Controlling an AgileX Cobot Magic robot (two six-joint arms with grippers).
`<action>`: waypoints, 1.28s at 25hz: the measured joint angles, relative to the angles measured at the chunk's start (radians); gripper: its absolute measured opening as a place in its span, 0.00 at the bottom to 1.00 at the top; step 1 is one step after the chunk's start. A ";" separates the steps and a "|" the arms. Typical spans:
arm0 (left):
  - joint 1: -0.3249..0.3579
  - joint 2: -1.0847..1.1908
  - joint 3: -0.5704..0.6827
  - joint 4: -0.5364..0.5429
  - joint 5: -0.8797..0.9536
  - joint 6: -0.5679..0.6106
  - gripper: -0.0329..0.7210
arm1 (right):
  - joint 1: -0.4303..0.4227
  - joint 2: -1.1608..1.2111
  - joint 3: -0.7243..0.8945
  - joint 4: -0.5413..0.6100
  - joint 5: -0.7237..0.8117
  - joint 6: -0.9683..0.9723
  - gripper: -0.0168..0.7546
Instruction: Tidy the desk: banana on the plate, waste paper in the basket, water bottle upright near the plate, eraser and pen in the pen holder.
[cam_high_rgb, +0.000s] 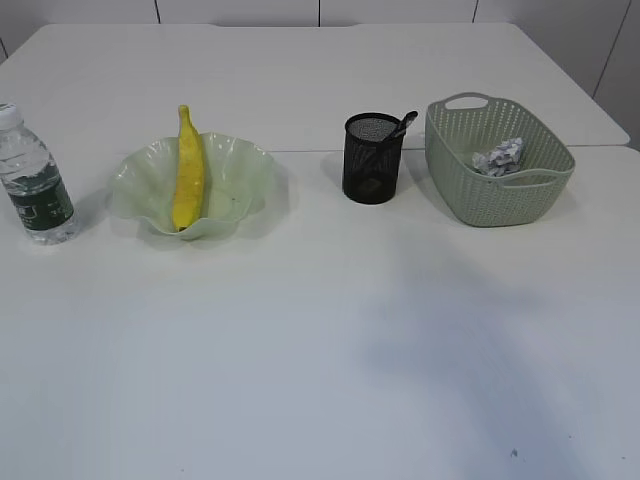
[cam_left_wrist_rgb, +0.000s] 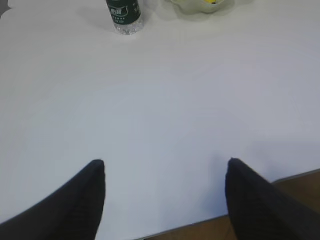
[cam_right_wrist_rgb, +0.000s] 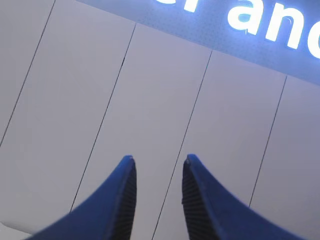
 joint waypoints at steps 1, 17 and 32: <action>0.000 0.000 0.004 0.000 0.000 0.000 0.75 | 0.000 0.000 0.000 0.000 0.000 0.000 0.33; 0.000 0.000 0.054 0.000 -0.144 0.000 0.75 | 0.000 0.000 0.000 0.000 0.019 -0.018 0.33; 0.000 0.000 0.054 0.000 -0.146 0.000 0.73 | 0.000 -0.015 0.000 0.697 0.192 -0.694 0.33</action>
